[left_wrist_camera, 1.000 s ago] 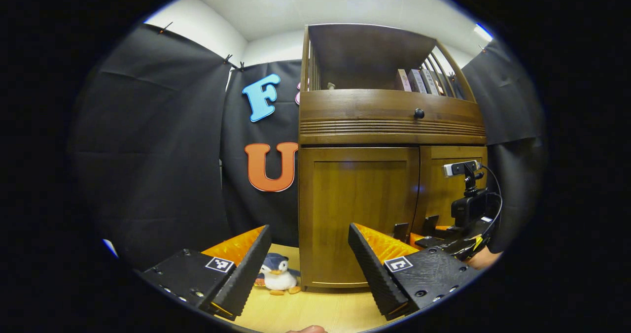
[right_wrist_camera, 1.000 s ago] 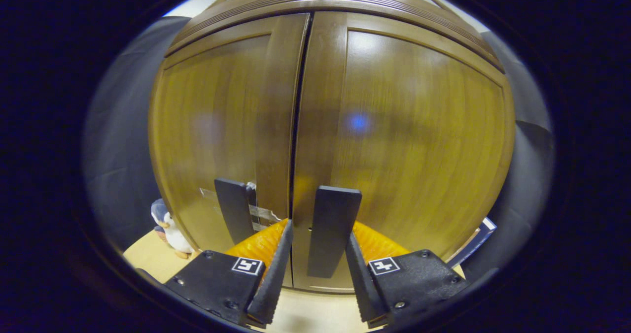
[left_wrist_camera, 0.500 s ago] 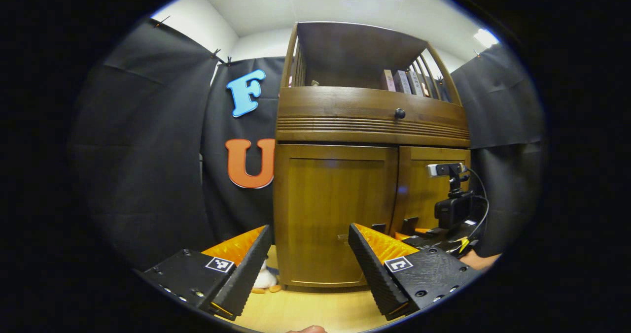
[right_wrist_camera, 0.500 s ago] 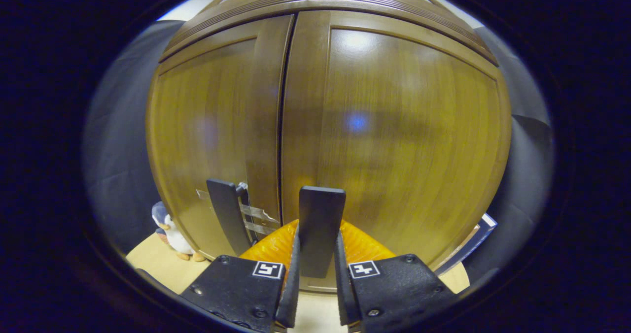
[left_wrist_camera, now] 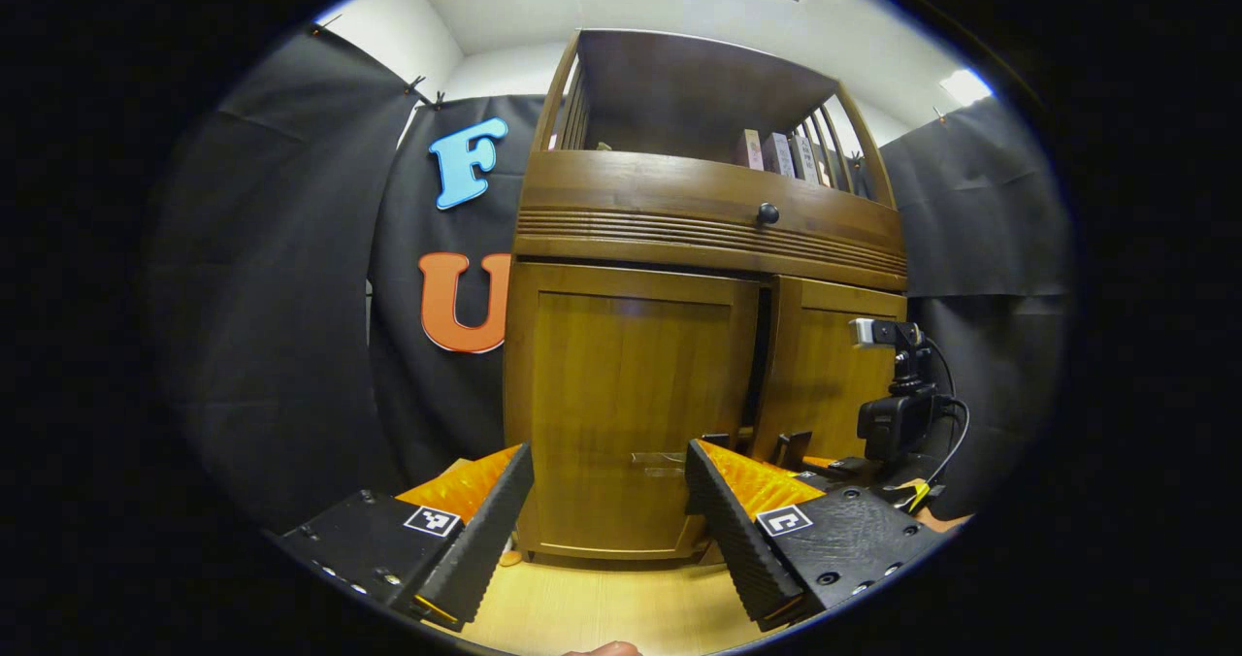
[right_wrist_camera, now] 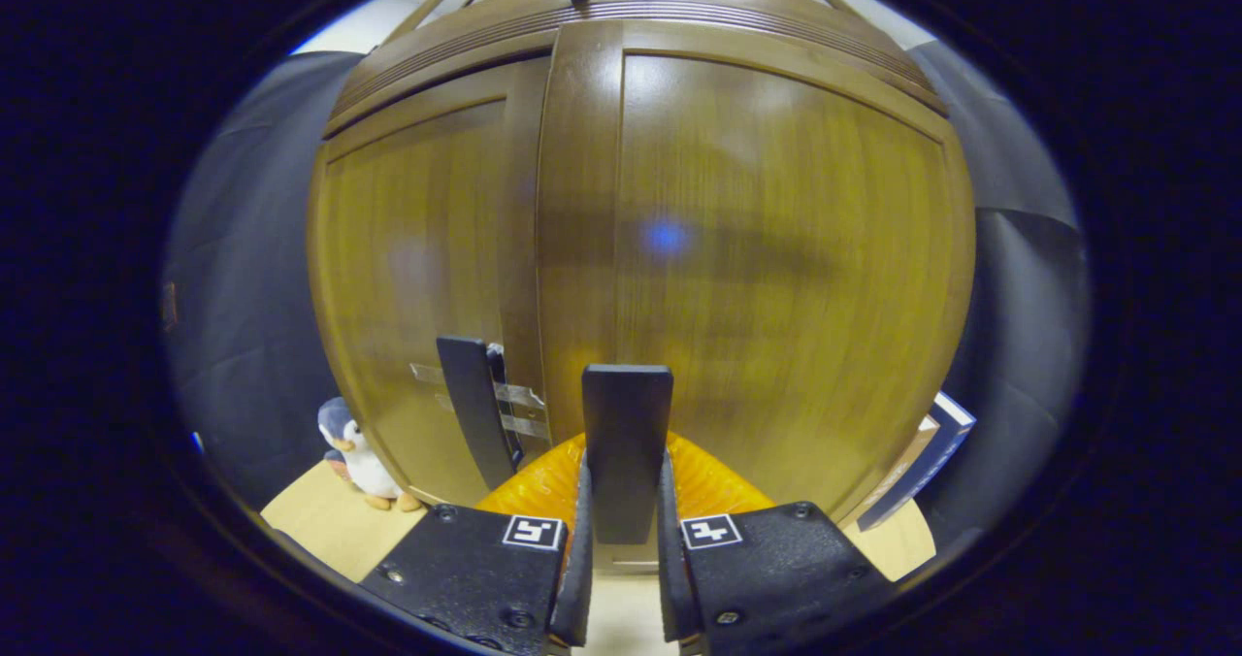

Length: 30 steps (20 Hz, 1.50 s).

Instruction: Open the right door of the double-door shoe cabinet with the right hand, and open the left door with the left hand.

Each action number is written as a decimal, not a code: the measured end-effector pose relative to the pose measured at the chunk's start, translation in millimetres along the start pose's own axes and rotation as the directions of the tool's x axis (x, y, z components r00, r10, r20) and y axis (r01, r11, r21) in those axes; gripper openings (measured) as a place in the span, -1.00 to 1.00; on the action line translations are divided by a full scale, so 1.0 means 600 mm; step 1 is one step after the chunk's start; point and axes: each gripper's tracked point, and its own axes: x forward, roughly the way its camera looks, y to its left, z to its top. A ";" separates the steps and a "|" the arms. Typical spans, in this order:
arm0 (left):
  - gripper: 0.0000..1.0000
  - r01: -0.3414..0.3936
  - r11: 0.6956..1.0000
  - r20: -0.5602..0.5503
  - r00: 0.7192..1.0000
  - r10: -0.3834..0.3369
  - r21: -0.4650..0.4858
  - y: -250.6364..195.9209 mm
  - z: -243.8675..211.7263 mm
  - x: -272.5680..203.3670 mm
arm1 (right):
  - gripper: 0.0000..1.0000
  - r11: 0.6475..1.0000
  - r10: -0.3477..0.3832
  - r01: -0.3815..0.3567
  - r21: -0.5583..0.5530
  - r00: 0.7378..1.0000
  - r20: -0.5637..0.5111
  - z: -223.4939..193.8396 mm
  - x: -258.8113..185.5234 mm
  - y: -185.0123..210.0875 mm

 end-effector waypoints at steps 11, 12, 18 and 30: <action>0.89 0.081 0.997 -0.017 0.997 -0.081 -0.010 -0.054 -0.009 0.030 | -0.43 0.999 0.018 -0.018 0.047 1.000 0.004 -0.025 -0.089 -0.021; 0.90 0.089 0.996 -0.022 0.996 -0.089 -0.012 -0.057 -0.011 0.029 | -0.43 0.999 0.015 -0.015 0.049 1.000 0.002 -0.028 -0.098 -0.024; 0.89 0.122 0.993 -0.042 0.992 -0.122 -0.003 -0.075 -0.021 0.033 | -0.45 0.998 -0.017 0.018 0.063 1.000 -0.008 -0.043 -0.148 -0.048; 0.90 0.245 0.969 -0.072 0.967 -0.243 0.016 -0.155 -0.040 0.046 | -0.57 0.988 -0.144 0.145 0.057 0.989 -0.014 -0.068 -0.251 -0.132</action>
